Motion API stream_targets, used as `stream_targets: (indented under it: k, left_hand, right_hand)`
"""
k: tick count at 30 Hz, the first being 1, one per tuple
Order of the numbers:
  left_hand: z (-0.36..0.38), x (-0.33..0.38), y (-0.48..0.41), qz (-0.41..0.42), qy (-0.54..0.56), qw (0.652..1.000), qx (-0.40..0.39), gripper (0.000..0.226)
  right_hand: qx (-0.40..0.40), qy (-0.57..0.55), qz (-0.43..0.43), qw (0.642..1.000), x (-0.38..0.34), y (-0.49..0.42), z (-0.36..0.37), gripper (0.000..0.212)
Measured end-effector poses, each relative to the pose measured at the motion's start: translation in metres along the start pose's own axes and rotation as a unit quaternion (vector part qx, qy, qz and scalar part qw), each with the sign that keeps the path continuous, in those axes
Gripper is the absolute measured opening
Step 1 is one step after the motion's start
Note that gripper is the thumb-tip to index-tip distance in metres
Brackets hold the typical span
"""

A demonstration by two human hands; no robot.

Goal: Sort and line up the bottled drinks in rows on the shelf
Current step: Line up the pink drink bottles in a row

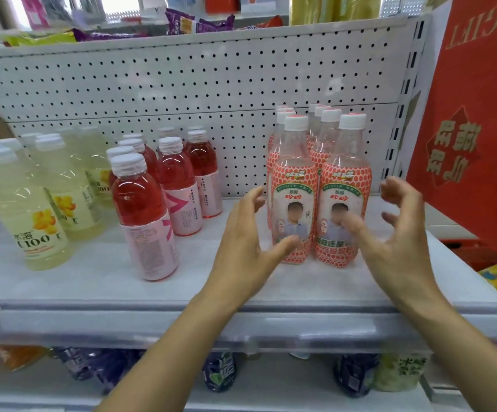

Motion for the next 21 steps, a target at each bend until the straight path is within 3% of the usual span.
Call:
stream_targets:
  k: [2,4,6,8,13,17,21]
  left_hand:
    - [-0.028,0.005,0.019,0.056,-0.094,0.99,0.093,0.073]
    - [-0.055,-0.001,0.036,0.116,-0.198,0.952,0.204,0.07]
    - [-0.082,-0.018,0.047,0.117,-0.244,0.92,0.285,0.076]
    - [-0.107,-0.042,0.05,0.078,-0.211,0.918,0.326,0.085]
    - [-0.14,-0.076,0.03,0.032,-0.124,0.955,0.266,0.103]
    - [-0.158,-0.081,0.03,0.06,-0.12,0.966,0.222,0.104]
    - [-0.183,-0.096,0.043,0.082,-0.091,0.971,0.205,0.101]
  right_hand:
    - [0.064,0.043,-0.095,0.992,-0.028,0.007,0.0,0.066]
    - [0.079,0.078,-0.189,0.976,-0.058,0.011,0.015,0.056]
    - [0.043,0.073,-0.237,0.968,-0.084,0.011,0.045,0.048]
    - [-0.027,0.047,-0.23,0.972,-0.105,0.008,0.087,0.044]
    - [-0.176,-0.031,-0.094,0.979,-0.132,-0.016,0.181,0.042]
    - [-0.171,-0.125,-0.003,0.977,-0.152,-0.043,0.22,0.034]
    - [-0.182,-0.13,0.013,0.975,-0.164,-0.054,0.245,0.039]
Point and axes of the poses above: each hand's wrist, its own y-axis away from the middle knuckle, its own z-axis out of the palm, x = y × z, the point moved 5 cm from there along -y, towards the middle knuckle, and after that the axes turned 11 degrees about -x, right-handed, at the moved point
